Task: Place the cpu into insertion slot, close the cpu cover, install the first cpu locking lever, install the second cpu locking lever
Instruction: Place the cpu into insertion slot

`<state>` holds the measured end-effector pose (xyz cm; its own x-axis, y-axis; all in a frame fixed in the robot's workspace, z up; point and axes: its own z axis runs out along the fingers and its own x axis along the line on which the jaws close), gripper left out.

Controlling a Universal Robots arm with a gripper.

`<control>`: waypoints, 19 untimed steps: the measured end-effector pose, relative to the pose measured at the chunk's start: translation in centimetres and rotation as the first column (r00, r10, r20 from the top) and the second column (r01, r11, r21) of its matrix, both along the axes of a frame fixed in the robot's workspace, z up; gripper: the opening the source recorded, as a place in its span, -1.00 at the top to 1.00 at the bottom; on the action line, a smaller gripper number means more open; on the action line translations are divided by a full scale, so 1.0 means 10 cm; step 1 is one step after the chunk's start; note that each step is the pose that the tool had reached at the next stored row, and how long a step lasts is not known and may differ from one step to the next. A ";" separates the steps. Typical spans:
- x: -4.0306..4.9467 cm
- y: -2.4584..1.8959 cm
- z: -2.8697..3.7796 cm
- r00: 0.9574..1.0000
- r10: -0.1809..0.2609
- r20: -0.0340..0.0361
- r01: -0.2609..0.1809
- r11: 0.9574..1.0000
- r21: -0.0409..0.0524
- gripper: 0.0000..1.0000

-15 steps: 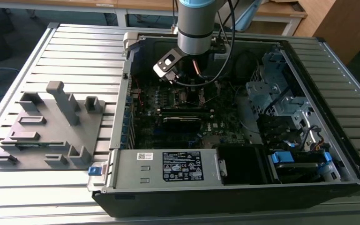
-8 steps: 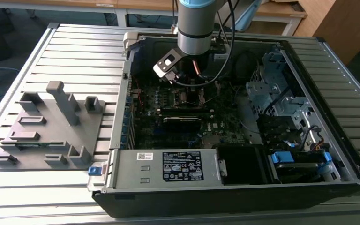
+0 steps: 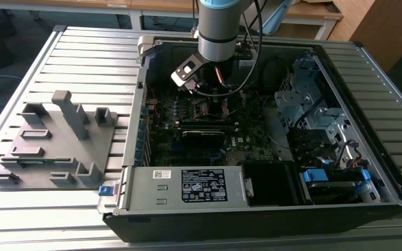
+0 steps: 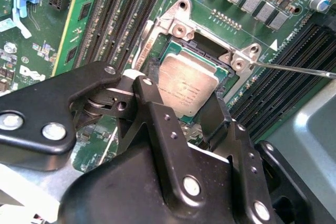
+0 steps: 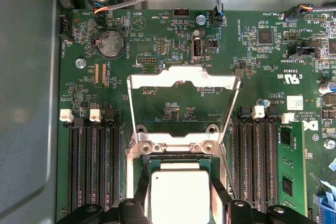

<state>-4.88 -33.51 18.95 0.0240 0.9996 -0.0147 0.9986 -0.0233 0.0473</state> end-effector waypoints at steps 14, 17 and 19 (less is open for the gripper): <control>0.001 0.002 0.028 1.000 0.000 0.000 0.000 1.000 0.002 -0.08; 0.002 0.003 0.027 1.000 0.000 0.001 0.000 1.000 0.006 -0.08; 0.002 0.003 0.027 1.000 0.000 0.001 0.000 1.000 0.006 -0.08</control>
<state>-4.87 -33.48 19.22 0.0241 0.9997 -0.0082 0.9986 -0.0236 0.0478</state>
